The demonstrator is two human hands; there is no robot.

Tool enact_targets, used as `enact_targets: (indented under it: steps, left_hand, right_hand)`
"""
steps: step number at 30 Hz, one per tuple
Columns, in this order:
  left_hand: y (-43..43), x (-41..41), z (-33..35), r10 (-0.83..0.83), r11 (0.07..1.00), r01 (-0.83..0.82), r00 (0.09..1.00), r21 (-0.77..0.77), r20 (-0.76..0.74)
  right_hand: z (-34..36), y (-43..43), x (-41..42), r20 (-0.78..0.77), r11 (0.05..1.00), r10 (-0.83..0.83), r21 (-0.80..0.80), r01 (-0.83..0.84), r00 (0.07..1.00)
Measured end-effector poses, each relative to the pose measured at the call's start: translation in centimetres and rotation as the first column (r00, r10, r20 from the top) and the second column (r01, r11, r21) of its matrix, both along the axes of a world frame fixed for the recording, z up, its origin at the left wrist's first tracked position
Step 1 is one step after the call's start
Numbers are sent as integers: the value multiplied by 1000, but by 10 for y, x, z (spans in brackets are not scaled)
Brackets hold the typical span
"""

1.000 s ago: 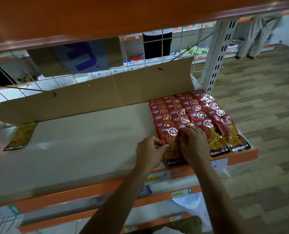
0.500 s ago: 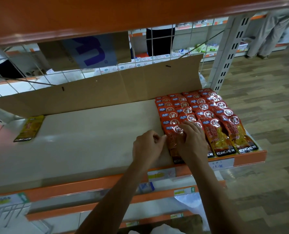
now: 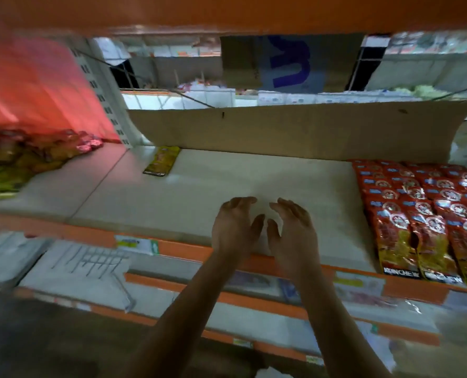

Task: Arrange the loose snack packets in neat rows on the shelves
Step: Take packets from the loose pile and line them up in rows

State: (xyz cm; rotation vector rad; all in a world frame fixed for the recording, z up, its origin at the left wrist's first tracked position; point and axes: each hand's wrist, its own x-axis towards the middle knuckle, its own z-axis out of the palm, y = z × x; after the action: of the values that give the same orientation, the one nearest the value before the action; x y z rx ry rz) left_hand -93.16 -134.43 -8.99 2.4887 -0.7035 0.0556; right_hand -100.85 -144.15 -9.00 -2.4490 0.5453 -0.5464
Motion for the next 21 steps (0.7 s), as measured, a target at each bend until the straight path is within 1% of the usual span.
enact_targets:
  steps: [5,7,10,13,16,21]
  left_hand:
    - [95,30,6,89,996,-90,995,17,43]
    - [133,44,9,106,993,-109,992,38,69]
    - [186,64,13,132,989,-138,985,52,109]
    - [235,80,15,173,981,-183,976,70,130]
    - [275,97,14,221,970,-233,966,76,138]
    - [320,130,14,300,951,-306,948,49,110]
  right_hand:
    - [2,91,43,4,993,116,36,-116,993]
    - [3,127,59,2,988,155,26,-155,988]
    - [2,177,82,35,982,187,1,-187,982]
    - [2,224,105,31,978,206,28,-207,978]
    - [2,262,127,24,970,236,52,-237,971]
    - [5,303,166,-2,954,298,18,-298,954]
